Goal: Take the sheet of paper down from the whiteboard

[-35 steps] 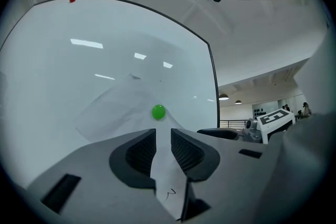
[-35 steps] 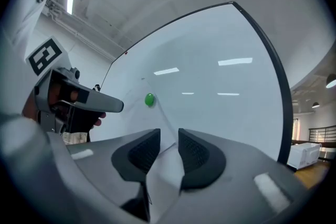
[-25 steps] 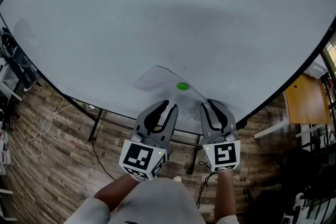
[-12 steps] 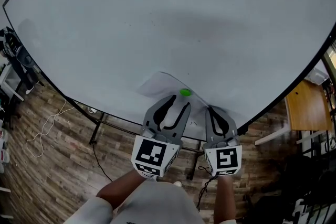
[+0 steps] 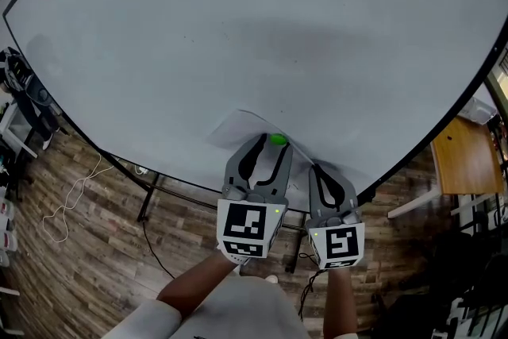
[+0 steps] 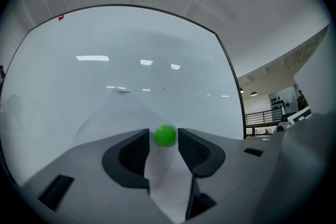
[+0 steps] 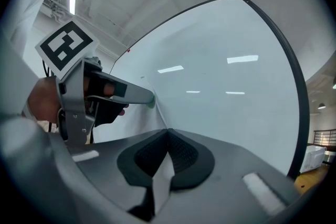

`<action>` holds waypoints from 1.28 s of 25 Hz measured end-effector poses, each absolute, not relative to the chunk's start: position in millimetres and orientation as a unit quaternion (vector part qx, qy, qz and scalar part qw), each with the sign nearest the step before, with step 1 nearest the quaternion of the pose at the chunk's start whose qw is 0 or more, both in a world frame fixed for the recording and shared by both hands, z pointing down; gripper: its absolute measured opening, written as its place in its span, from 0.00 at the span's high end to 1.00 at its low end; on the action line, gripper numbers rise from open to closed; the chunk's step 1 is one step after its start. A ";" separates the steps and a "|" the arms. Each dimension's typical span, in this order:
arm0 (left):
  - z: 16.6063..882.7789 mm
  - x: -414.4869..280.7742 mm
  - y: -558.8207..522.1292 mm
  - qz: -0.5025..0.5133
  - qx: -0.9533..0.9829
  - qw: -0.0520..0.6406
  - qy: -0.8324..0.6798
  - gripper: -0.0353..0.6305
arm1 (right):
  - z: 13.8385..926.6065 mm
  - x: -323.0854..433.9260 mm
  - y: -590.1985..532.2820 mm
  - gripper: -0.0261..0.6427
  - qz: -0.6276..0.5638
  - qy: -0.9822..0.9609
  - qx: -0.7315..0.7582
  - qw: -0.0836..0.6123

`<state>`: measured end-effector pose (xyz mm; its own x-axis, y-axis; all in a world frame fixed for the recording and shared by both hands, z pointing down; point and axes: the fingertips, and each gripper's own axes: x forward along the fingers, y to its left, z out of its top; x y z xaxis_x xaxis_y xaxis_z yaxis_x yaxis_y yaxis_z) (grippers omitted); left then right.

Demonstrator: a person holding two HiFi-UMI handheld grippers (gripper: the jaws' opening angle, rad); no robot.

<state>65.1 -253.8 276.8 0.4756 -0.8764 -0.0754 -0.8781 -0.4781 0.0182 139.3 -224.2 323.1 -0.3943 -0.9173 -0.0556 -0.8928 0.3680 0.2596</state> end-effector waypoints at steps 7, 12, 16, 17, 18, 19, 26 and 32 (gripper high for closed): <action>277.0 63.7 -257.3 0.058 -0.827 0.016 0.560 0.71 | 322.9 139.9 -221.5 0.94 -0.115 -0.828 0.548 0.034; 276.0 60.7 -257.9 0.065 -0.828 0.011 0.557 0.76 | 322.8 141.0 -221.1 0.94 -0.116 -0.828 0.548 0.029; 275.5 59.4 -256.9 0.063 -0.836 0.009 0.546 0.76 | 322.4 141.2 -221.5 0.94 -0.108 -0.826 0.553 0.023; 275.9 59.8 -256.8 0.063 -0.838 0.008 0.542 0.76 | 323.3 141.8 -221.6 0.94 -0.104 -0.826 0.553 0.021; 276.2 60.5 -256.6 0.062 -0.841 0.007 0.537 0.76 | 324.0 142.6 -221.6 0.94 -0.101 -0.826 0.554 0.019; 276.0 61.1 -256.3 0.063 -0.845 0.006 0.531 0.76 | 324.3 143.0 -221.5 0.94 -0.099 -0.826 0.554 0.018; 283.7 56.9 -248.8 0.058 -0.864 -0.009 0.499 0.76 | 325.3 146.3 -216.4 0.94 -0.089 -0.818 0.569 0.012; 302.1 56.0 -230.0 0.050 -0.876 -0.020 0.480 0.76 | 326.0 164.3 -199.3 0.94 -0.080 -0.798 0.597 0.000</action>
<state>56.0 -230.0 302.1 0.5347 -0.8422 -0.0686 -0.8382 -0.5390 0.0837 164.3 -199.3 326.0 -0.2869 -0.9531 -0.0962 -0.9532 0.2741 0.1276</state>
